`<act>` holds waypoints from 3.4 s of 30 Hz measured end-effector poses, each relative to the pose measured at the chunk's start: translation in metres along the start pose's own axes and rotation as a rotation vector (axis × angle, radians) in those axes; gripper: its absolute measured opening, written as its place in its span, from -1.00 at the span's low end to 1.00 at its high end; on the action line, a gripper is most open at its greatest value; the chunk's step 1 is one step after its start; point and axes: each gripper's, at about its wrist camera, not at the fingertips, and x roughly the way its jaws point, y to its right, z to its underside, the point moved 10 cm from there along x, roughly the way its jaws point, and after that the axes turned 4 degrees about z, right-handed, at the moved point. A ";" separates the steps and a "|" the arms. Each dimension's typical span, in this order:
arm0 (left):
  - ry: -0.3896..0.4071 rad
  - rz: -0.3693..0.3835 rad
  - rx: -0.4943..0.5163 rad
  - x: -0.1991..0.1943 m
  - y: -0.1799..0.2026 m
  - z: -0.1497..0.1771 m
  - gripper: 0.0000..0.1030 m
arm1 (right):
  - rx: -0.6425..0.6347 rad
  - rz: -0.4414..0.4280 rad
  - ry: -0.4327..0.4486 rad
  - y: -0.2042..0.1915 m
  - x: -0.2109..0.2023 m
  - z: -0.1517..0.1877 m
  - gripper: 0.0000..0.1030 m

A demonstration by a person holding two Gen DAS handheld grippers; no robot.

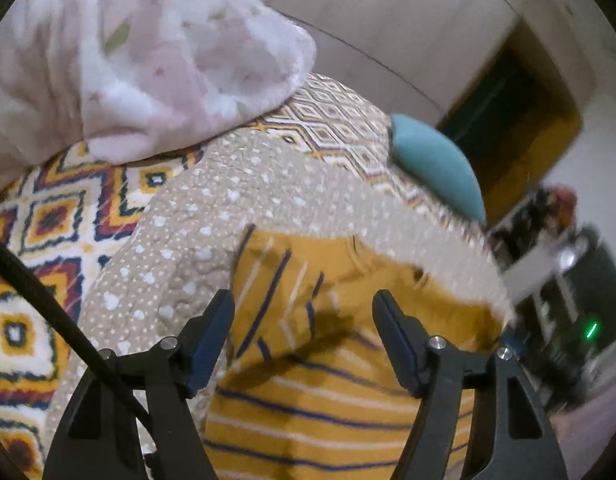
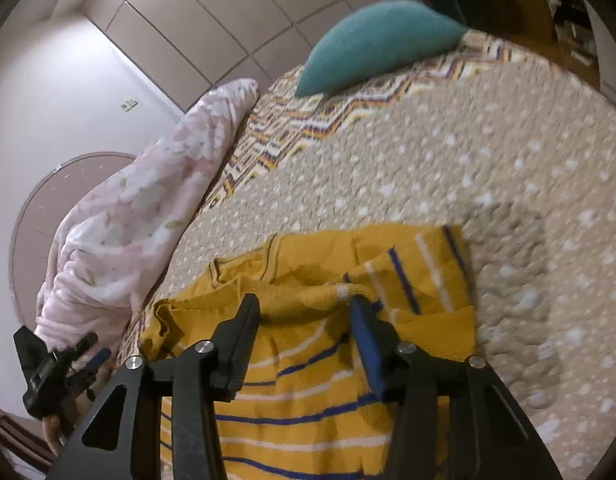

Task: Fold small clothes

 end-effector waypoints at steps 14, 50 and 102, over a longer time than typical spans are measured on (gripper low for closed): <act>-0.113 -0.145 0.226 0.093 0.010 0.008 0.35 | -0.324 0.108 -0.055 -0.053 0.040 0.032 0.03; -0.021 -0.039 -0.057 0.001 -0.060 0.104 0.47 | 0.013 0.140 -0.143 0.091 -0.051 0.105 -0.84; 0.187 -0.147 -0.310 -0.090 -0.173 0.075 0.49 | -0.861 0.105 -0.230 -0.232 0.038 0.234 0.12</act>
